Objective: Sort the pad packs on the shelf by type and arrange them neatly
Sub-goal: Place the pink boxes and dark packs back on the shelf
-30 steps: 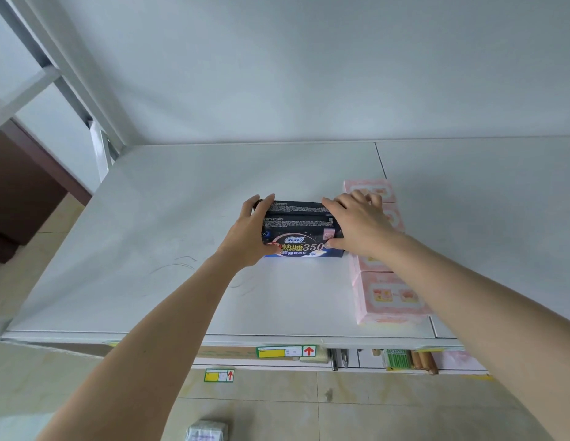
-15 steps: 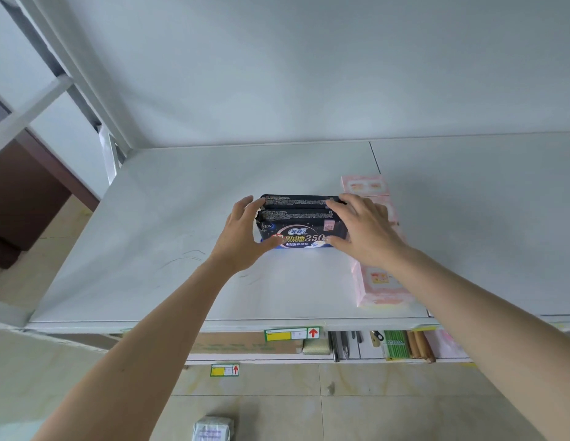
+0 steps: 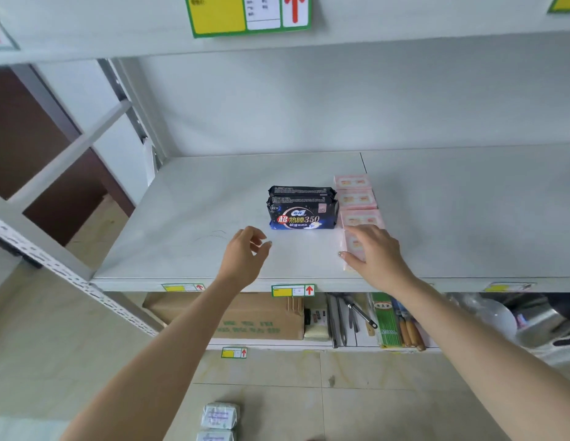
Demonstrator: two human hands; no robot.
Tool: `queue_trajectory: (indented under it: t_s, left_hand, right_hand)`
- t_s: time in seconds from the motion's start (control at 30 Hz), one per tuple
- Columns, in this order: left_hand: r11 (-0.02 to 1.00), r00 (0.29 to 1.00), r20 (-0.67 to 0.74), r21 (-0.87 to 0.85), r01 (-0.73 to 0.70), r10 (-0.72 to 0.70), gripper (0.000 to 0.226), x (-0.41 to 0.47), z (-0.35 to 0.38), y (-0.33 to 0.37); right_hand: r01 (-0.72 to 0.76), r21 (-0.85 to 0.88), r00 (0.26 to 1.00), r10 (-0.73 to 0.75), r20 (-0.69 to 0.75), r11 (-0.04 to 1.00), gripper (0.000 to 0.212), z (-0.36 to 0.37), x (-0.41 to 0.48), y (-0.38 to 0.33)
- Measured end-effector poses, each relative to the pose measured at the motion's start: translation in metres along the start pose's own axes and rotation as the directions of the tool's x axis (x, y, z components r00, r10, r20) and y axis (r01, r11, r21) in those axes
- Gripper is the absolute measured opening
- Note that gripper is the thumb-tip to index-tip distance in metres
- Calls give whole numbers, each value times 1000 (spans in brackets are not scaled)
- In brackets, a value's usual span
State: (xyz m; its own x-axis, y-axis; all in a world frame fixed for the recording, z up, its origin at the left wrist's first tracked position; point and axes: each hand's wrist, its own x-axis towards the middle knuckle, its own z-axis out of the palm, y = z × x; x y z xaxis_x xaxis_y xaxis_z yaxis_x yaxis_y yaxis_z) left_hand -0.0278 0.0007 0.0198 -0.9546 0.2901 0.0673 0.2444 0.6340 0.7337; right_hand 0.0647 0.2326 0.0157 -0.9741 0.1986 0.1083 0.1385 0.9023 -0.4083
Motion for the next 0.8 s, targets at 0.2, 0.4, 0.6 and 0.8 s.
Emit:
queue_trajectory:
  t_s: [0.2,0.4,0.6,0.8]
  left_hand:
    - [987,999,15,-156,38,-37,10,-76,-3,23]
    - [980,993,53,-161,117,-110,9,-160,15,23]
    - [976,978,121,-114,185,-171,20,-235,38,1]
    - [951,941,195,-86,297,-276,23,-274,47,-31]
  right_hand:
    - [-39,165,996,52,-75,986,48,-15,-72,-8]
    - [-64,203,996,75,-46,977,52,-18,-160,-12]
    - [-114,240,993,113,21,964,52,3,-236,-10]
    - [-185,221,981,168,94,957,54,29,-285,-2]
